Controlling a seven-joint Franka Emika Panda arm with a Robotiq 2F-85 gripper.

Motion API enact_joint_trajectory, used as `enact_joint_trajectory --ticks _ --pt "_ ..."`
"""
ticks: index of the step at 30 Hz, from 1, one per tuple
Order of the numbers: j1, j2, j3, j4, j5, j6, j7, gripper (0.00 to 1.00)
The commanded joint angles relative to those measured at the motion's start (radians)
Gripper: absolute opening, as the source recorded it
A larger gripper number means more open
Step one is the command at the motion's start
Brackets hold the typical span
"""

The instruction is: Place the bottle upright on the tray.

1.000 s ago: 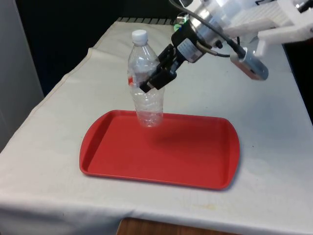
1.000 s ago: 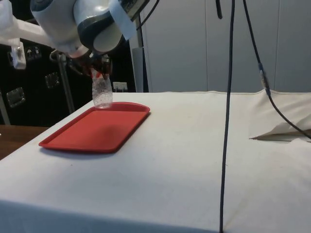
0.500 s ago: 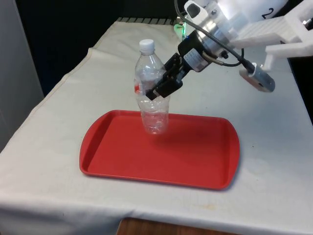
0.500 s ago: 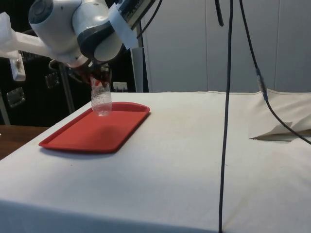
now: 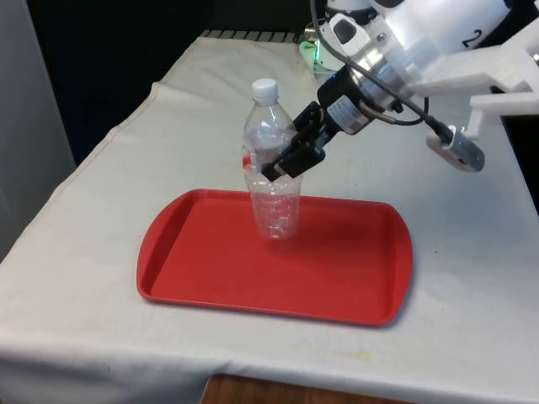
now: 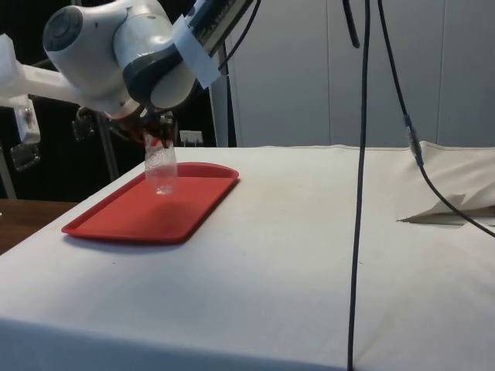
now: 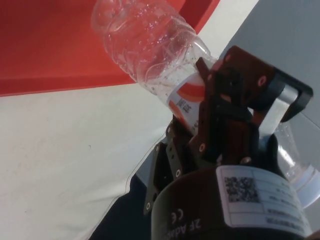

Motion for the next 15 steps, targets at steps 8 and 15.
enact_joint_trajectory --ticks 8,15 --pt "0.005 0.020 0.001 0.013 -0.010 -0.017 0.015 0.03" --pt "0.004 0.041 0.007 0.039 -0.033 -0.052 0.009 0.03"
